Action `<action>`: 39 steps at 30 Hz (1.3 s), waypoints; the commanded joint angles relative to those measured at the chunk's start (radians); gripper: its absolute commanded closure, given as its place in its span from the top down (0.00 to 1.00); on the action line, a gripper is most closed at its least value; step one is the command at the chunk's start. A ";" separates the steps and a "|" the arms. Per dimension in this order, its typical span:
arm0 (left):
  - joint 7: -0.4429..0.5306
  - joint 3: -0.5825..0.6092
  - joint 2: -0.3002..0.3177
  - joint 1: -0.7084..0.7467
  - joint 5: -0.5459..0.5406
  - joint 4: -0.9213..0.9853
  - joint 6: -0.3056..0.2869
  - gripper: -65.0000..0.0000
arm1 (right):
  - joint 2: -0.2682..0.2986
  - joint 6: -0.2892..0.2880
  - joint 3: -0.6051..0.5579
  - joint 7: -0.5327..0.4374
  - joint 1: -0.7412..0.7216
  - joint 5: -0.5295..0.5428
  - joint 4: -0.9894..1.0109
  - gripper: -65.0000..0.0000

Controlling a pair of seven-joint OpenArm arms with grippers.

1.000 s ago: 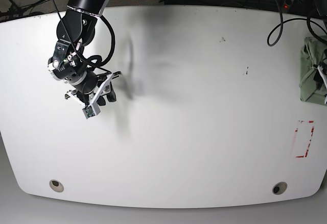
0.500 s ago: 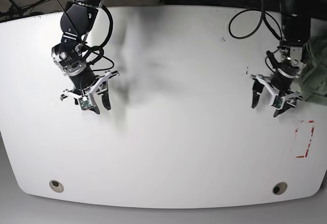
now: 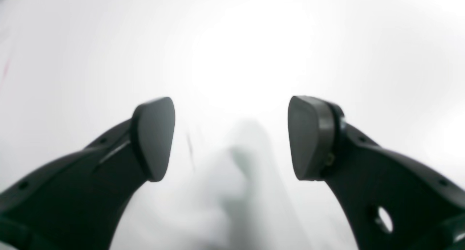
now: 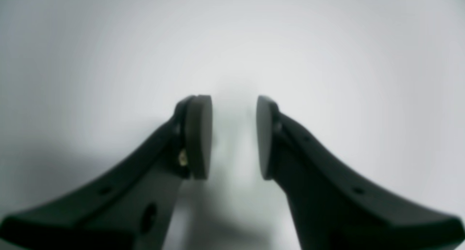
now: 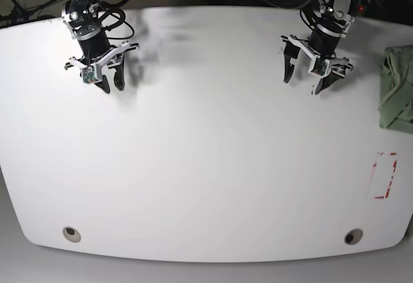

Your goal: Fold the T-shirt properly

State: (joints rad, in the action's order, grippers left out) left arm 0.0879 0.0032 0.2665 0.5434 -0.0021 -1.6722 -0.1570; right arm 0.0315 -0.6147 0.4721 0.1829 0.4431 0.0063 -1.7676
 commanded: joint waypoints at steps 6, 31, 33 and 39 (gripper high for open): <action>0.033 -0.052 -0.092 0.312 -0.011 -0.196 0.018 0.68 | 0.006 -0.011 -0.003 -0.033 0.245 0.169 -0.077 0.30; 0.034 -0.101 -0.237 0.522 -0.012 0.286 0.018 0.68 | 0.152 0.002 -0.309 -0.039 0.523 0.209 0.351 0.29; 0.034 -0.102 -0.235 0.461 -0.012 0.383 0.018 0.69 | 0.153 0.017 -0.316 -0.046 0.466 0.211 0.438 0.30; 0.034 -0.095 -0.230 0.264 -0.006 0.696 0.015 0.69 | 0.176 0.028 -0.367 -0.073 0.313 0.209 0.680 0.30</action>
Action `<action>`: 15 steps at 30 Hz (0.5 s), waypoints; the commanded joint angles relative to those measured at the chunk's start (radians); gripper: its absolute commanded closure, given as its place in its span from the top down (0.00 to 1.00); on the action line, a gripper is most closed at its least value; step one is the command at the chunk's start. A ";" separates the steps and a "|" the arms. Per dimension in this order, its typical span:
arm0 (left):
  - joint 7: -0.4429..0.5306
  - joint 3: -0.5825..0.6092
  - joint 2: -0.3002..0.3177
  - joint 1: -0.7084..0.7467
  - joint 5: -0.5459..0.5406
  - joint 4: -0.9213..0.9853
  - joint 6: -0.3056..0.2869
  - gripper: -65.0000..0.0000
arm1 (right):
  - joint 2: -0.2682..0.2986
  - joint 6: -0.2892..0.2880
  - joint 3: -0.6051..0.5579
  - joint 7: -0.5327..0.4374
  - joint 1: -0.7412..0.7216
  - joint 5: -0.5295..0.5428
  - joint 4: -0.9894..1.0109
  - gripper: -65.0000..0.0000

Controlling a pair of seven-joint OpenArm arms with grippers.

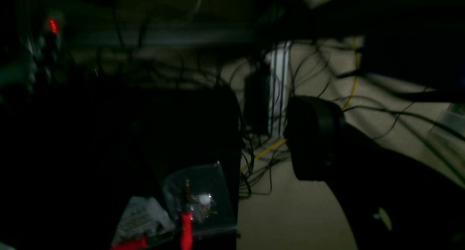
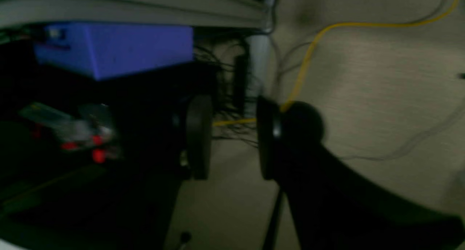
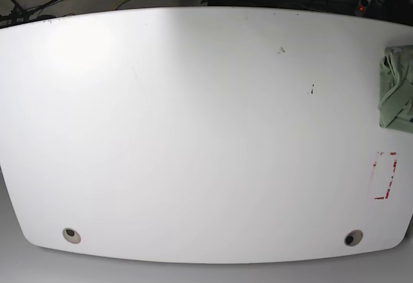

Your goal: Fold the T-shirt properly

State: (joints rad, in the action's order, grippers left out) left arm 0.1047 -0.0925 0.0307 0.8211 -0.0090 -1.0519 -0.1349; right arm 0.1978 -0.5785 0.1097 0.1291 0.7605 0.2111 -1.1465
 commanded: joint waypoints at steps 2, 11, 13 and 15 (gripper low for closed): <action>0.017 0.018 0.007 -0.098 0.001 0.204 -0.007 0.69 | 0.012 0.001 -0.023 -0.039 -0.055 0.004 0.150 0.30; 0.020 0.044 0.035 -0.428 -0.001 0.684 -0.004 0.69 | 0.035 0.134 -0.179 -0.194 -0.255 0.006 0.526 0.30; 0.020 0.044 0.036 -0.489 -0.001 0.772 -0.004 0.69 | 0.035 0.157 -0.207 -0.205 -0.286 0.014 0.569 0.30; 0.020 0.044 0.036 -0.543 -0.001 0.842 -0.002 0.69 | 0.035 0.180 -0.216 -0.208 -0.312 0.007 0.600 0.30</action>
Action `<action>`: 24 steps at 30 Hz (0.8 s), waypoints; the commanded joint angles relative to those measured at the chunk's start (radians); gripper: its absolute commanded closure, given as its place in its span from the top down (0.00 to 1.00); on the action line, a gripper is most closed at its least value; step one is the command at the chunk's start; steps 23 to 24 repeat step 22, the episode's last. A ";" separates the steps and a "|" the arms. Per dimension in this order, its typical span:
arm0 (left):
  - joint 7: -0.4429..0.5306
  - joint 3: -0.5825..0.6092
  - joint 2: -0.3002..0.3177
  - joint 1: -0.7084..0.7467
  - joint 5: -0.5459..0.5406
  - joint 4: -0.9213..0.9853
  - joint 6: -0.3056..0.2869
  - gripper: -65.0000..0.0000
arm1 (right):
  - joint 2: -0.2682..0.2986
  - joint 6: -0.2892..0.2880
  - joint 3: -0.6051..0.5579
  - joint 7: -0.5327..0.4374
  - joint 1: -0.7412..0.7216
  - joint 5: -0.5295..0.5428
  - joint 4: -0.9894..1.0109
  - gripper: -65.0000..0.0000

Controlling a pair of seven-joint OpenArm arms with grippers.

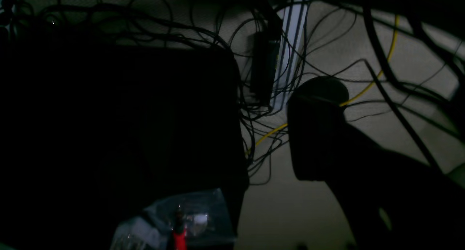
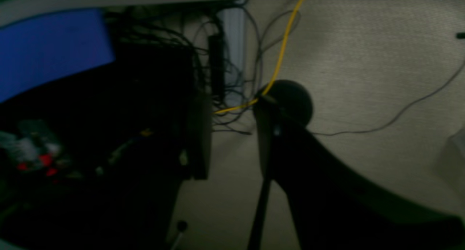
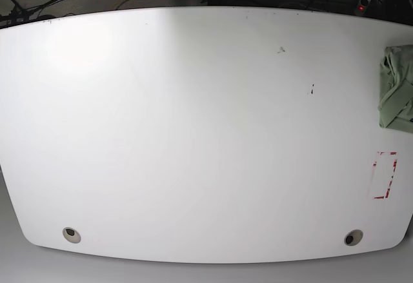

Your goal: Fold the T-shirt properly

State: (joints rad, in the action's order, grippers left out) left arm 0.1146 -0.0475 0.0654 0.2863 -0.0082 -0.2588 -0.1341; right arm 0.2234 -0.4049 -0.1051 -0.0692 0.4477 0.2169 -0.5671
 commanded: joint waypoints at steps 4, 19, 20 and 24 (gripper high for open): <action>0.007 -0.001 0.001 -0.075 -0.002 0.131 -0.003 0.69 | -0.015 0.028 -0.002 -0.010 -0.053 0.002 0.069 0.30; -0.016 -0.001 0.000 -0.154 0.000 0.186 0.143 0.69 | -0.046 0.028 -0.002 -0.010 -0.178 0.000 0.193 0.30; -0.014 -0.001 -0.002 -0.154 -0.002 0.186 0.143 0.69 | -0.046 0.028 -0.002 -0.010 -0.178 0.000 0.193 0.30; -0.016 -0.001 -0.002 -0.154 -0.002 0.186 0.143 0.69 | -0.046 0.028 -0.002 -0.011 -0.178 0.000 0.193 0.30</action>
